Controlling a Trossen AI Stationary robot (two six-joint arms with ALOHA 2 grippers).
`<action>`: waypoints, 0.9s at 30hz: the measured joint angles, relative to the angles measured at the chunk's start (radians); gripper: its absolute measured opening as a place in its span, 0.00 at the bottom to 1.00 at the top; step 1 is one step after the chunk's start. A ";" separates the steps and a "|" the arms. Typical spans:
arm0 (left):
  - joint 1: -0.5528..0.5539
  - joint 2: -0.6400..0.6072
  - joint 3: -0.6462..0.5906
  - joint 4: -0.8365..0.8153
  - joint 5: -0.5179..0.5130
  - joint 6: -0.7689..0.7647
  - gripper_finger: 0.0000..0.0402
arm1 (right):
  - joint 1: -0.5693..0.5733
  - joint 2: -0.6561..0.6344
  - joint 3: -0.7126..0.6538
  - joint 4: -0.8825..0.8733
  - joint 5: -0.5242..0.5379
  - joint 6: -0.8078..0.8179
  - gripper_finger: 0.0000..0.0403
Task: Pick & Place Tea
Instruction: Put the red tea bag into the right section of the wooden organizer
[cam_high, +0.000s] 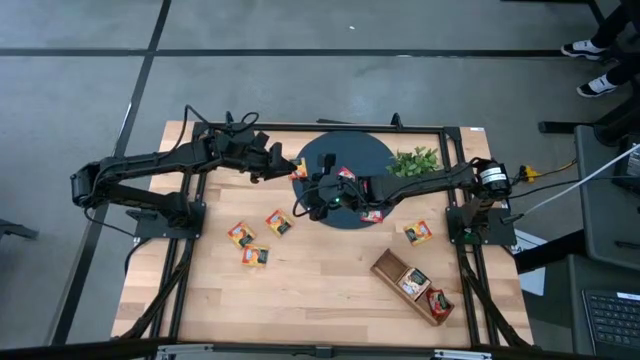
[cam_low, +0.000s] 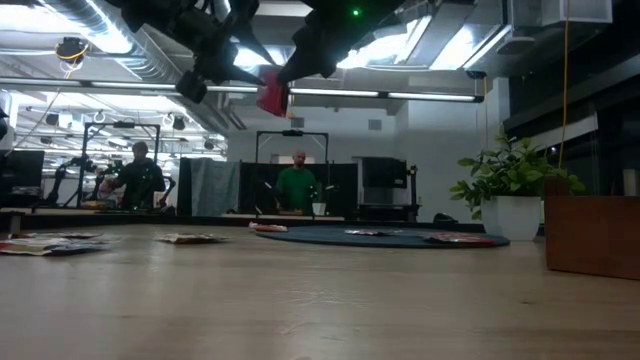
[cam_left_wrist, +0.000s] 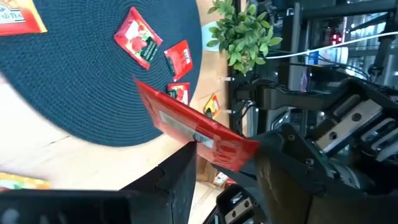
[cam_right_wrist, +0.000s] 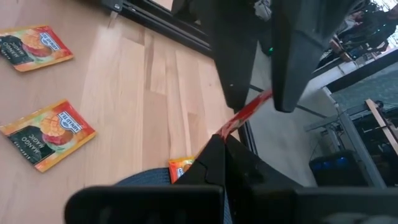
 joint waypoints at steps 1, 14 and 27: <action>0.000 0.000 0.000 -0.005 -0.002 -0.001 0.39 | 0.000 0.000 0.000 0.001 0.000 0.000 0.00; -0.002 0.000 0.000 -0.020 -0.059 -0.018 0.25 | 0.000 0.000 0.000 0.021 -0.002 0.000 0.00; -0.015 0.000 0.000 -0.020 -0.060 -0.004 0.01 | 0.000 0.000 0.000 0.028 -0.003 0.005 0.09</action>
